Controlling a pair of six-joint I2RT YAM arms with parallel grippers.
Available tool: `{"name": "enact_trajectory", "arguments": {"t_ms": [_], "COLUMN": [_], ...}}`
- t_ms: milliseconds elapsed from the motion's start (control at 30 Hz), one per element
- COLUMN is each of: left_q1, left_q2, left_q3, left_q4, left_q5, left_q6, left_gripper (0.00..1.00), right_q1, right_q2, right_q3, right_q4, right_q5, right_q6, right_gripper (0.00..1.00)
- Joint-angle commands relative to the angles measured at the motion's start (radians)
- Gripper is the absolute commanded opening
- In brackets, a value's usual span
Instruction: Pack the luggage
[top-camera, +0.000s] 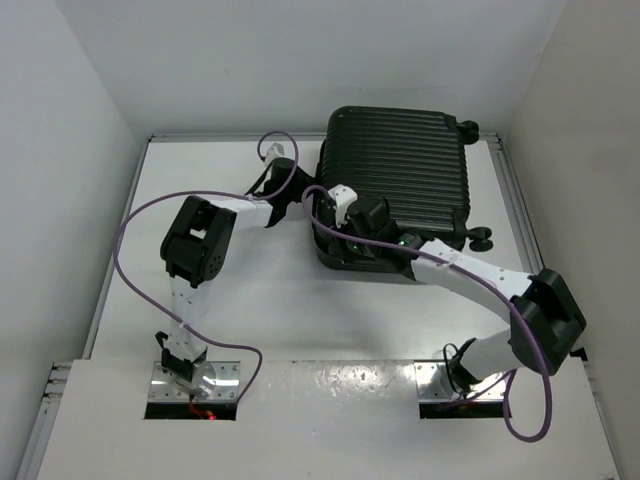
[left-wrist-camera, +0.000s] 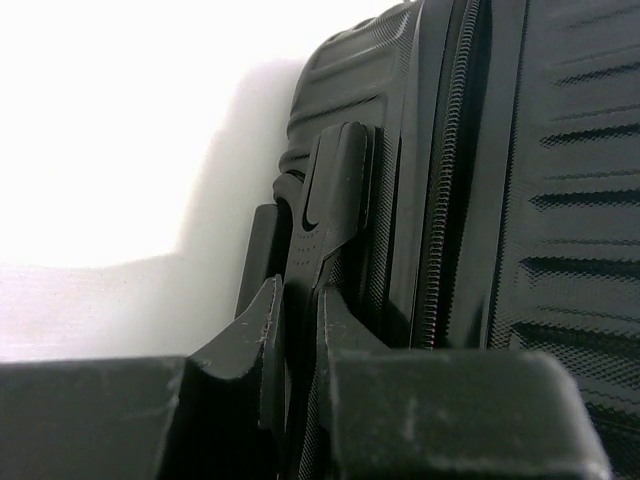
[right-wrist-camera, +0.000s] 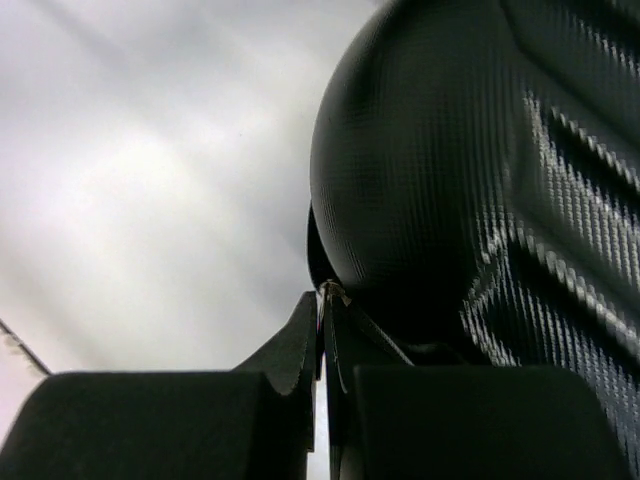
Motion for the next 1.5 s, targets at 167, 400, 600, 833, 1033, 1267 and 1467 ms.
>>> {"name": "enact_trajectory", "arguments": {"t_ms": [167,400,600,833,1033,1267,1467], "left_q1": [-0.106,-0.115,-0.115,-0.104,-0.092,0.0,0.102], "left_q2": [0.014,0.003,0.035,0.035,-0.026,-0.156,-0.297], "left_q3": [0.021,0.01,0.03,0.066,0.031,-0.022,-0.055], "left_q4": [0.011,0.014,0.014,0.023,0.0,-0.06,-0.187], "left_q5": [0.087,0.075,0.075,0.082,0.108,0.19,0.251], "left_q6": [-0.074,-0.034,-0.079,0.021,0.119,0.272,0.479], "left_gripper": [0.0,0.0,0.0,0.12,0.72,1.0,1.0], "right_q1": [0.063,0.023,0.04,0.023,-0.025,-0.315,-0.591], "right_q2": [0.066,-0.026,0.076,0.094,-0.1,-0.266,-0.264], "right_q3": [0.206,0.101,0.218,0.264,0.216,0.33,0.432], "right_q4": [0.244,0.326,0.341,0.279,0.178,-0.355,-0.782], "right_q5": [-0.036,-0.085,-0.151,-0.194,-0.085,-0.27,-0.295], "right_q6": [-0.018,-0.082,-0.067,-0.098,-0.242,-0.51,-0.703], "right_gripper": [0.0,0.0,0.0,0.41,0.71,0.82,0.71]}}
